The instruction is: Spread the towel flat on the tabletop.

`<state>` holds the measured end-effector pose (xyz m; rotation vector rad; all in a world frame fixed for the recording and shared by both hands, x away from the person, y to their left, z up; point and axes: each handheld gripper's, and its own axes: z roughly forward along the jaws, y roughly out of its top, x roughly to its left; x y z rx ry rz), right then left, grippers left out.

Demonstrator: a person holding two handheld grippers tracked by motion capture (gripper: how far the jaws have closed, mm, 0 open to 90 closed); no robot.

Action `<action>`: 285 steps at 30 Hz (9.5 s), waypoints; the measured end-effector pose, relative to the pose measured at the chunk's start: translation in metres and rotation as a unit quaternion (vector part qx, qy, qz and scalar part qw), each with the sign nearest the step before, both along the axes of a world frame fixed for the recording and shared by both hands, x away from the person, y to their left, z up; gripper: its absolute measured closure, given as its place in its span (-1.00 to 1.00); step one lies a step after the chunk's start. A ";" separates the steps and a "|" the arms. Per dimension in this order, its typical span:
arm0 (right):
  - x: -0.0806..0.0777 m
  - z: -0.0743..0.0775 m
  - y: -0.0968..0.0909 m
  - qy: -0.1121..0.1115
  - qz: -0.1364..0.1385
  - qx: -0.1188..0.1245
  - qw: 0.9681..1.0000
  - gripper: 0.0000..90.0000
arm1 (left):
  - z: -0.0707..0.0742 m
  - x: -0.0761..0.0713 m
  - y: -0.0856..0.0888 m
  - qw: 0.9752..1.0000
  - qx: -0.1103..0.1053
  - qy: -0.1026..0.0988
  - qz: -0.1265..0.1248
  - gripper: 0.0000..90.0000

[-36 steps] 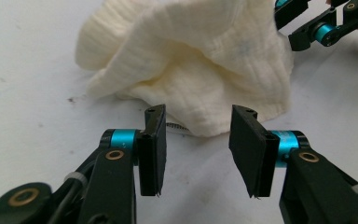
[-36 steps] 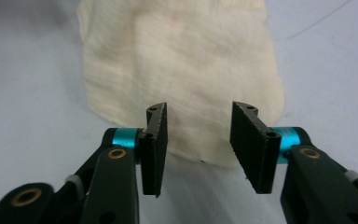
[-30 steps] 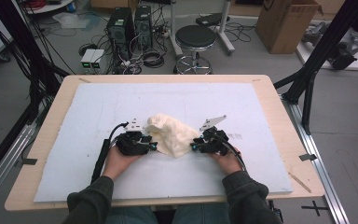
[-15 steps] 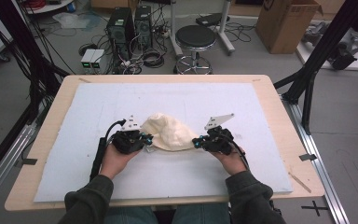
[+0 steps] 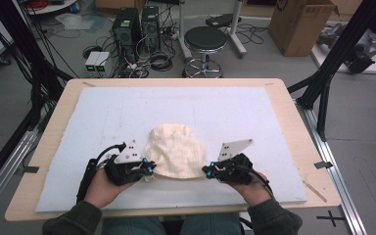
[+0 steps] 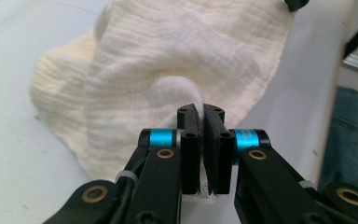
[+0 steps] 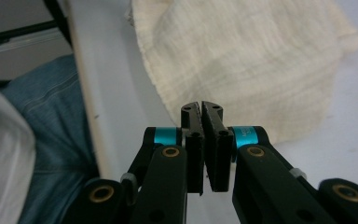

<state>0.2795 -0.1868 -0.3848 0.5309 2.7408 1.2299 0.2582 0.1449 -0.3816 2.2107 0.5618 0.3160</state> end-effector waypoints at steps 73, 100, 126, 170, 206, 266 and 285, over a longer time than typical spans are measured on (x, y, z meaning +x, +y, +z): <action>0.012 -0.034 -0.018 0.019 0.018 -0.004 1.000 0.50 | -0.016 0.004 0.060 0.994 -0.071 0.066 -0.059 0.93; 0.124 -0.039 0.013 0.031 -0.097 0.002 0.995 0.37 | -0.042 0.049 0.043 0.996 -0.042 0.023 0.073 0.21; 0.165 0.004 -0.018 0.006 -0.225 -0.063 0.972 0.45 | -0.041 0.051 0.048 0.994 -0.055 0.019 0.089 0.13; 0.052 -0.021 -0.020 0.033 -0.036 0.008 0.999 0.48 | -0.048 0.059 -0.026 0.996 -0.003 0.087 0.013 0.39; 0.102 -0.036 -0.026 -0.003 -0.146 -0.053 0.988 0.28 | -0.048 0.120 -0.025 0.990 0.030 0.097 0.099 0.70; 0.059 -0.009 -0.023 -0.015 -0.073 0.018 0.997 0.18 | -0.025 0.044 0.062 0.990 -0.078 -0.008 0.117 0.11; 0.022 -0.045 -0.030 0.020 -0.009 -0.017 1.000 0.19 | -0.055 0.002 0.057 0.998 -0.038 0.051 0.009 0.21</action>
